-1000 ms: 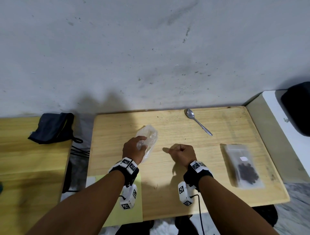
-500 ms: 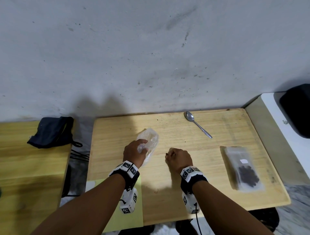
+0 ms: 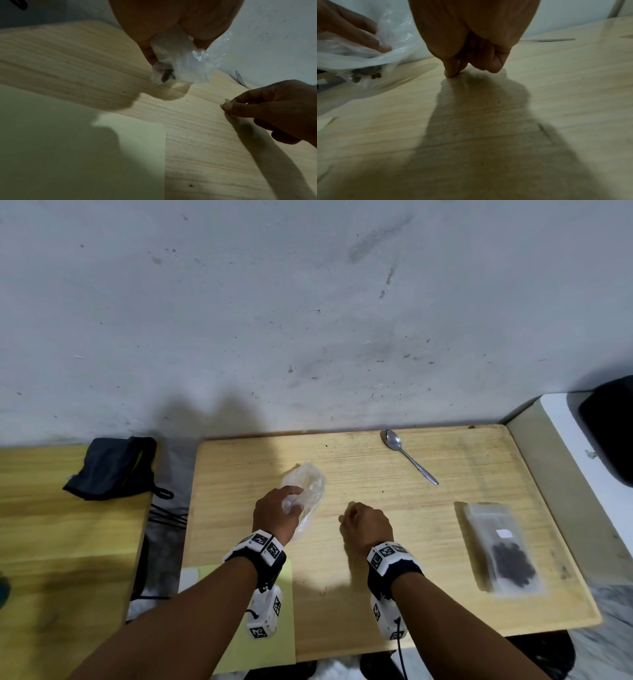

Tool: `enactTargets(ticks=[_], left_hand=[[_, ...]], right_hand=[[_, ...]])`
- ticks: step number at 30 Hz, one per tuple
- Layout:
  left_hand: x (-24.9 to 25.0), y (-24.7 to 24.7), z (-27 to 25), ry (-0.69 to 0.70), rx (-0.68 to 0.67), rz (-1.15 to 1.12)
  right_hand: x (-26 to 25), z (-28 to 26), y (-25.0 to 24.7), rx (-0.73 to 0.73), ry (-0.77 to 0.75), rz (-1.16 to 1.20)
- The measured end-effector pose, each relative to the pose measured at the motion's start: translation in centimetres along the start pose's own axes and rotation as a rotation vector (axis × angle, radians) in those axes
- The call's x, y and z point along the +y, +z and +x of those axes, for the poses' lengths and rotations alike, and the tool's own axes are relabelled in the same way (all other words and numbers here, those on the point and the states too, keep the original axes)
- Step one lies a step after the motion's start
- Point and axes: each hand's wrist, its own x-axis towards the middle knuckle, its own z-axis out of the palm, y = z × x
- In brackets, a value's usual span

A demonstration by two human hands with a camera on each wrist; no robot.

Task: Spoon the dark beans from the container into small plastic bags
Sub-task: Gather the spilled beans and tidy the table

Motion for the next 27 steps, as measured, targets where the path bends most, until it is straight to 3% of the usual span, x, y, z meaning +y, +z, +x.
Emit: enactTargets(ticks=[2, 4, 8, 11, 19, 24, 27], left_hand=[[0.0, 0.0, 0.0, -0.003, 0.003, -0.005], [0.0, -0.1, -0.1, -0.005, 0.001, -0.005], [0.2, -0.3, 0.0, -0.007, -0.002, -0.002], [0.3, -0.3, 0.0, 0.004, -0.007, 0.002], [2.1, -0.3, 0.1, 0.051, -0.018, 0.008], [3.1, 0.3, -0.2, 0.082, -0.056, 0.000], [4.6, 0.9, -0.9, 0.141, -0.097, 0.008]], right_hand=[[0.1, 0.0, 0.0, -0.039, -0.006, 0.047], [0.3, -0.1, -0.1, -0.100, 0.000, 0.252], [0.9, -0.7, -1.1, -0.224, 0.287, 1.175], [0.7, -1.0, -2.6, -0.351, 0.391, 1.527], [1.2, -1.0, -2.8, -0.279, 0.368, 1.348], [2.5, -1.8, -3.2, -0.134, 0.323, 0.942], [4.0, -2.7, -3.8, -0.085, 0.264, 0.883]])
